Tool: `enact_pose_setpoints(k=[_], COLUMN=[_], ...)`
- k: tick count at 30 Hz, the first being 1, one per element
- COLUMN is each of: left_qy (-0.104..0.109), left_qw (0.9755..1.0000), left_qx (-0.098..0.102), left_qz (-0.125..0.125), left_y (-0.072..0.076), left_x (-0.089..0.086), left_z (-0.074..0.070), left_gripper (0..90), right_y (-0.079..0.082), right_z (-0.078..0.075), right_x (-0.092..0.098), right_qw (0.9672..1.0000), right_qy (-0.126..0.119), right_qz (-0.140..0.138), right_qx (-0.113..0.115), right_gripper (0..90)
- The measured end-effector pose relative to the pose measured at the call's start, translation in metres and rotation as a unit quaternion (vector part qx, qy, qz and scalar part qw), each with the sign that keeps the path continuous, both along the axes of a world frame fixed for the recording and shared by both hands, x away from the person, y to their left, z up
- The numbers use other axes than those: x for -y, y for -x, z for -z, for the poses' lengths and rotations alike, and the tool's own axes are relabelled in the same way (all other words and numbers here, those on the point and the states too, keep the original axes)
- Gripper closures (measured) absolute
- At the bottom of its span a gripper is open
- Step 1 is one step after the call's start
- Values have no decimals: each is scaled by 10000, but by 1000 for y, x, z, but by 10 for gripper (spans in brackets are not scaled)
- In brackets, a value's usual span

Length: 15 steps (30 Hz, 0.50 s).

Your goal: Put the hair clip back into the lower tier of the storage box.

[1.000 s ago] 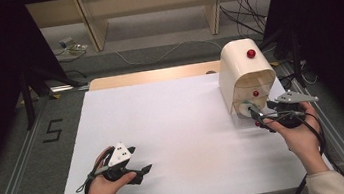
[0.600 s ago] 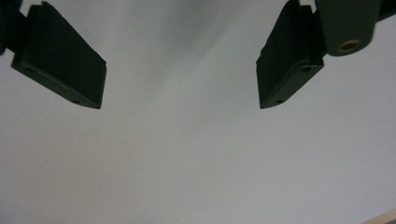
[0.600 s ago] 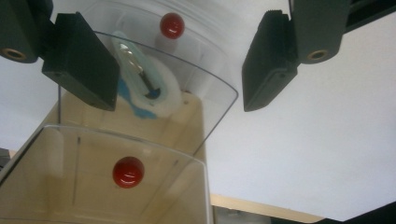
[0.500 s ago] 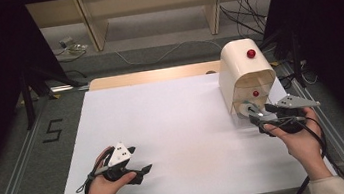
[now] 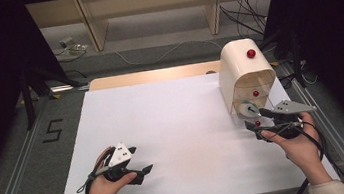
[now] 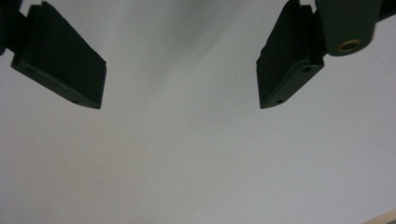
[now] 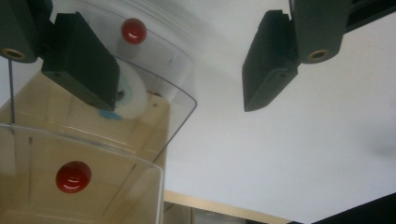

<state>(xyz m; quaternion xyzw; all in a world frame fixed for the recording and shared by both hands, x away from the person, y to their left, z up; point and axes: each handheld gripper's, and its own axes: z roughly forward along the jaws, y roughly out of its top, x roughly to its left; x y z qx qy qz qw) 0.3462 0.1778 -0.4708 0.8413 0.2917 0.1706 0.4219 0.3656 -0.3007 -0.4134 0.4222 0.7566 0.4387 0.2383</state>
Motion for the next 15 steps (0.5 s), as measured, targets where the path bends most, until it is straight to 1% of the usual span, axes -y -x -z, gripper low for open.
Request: enact_pose_setpoints(k=[3,10,13,14,15], left_qy=[8,13,-3,-4,-3], left_qw=[10000,10000,10000,10000,10000], left_qx=[5,5,-2,3,6], left_qz=[3,1,17,24,22], left_y=[0,0,1,1,1], left_x=[1,1,1,1,1], left_z=[0,0,0,0,0], left_gripper=[161,160,161,161,161], right_y=[2,7,10,12,12], right_z=[0,1,5,8,8], right_x=[-1,0,0,0,0], right_qw=[10000,9997,9995,9992,9992], right_qy=[5,-67,-100,-120,-120], right_qz=[-56,-216,-300,-377,-377], right_qx=[17,57,48,52,52], right_gripper=[284,284,283,283,283])
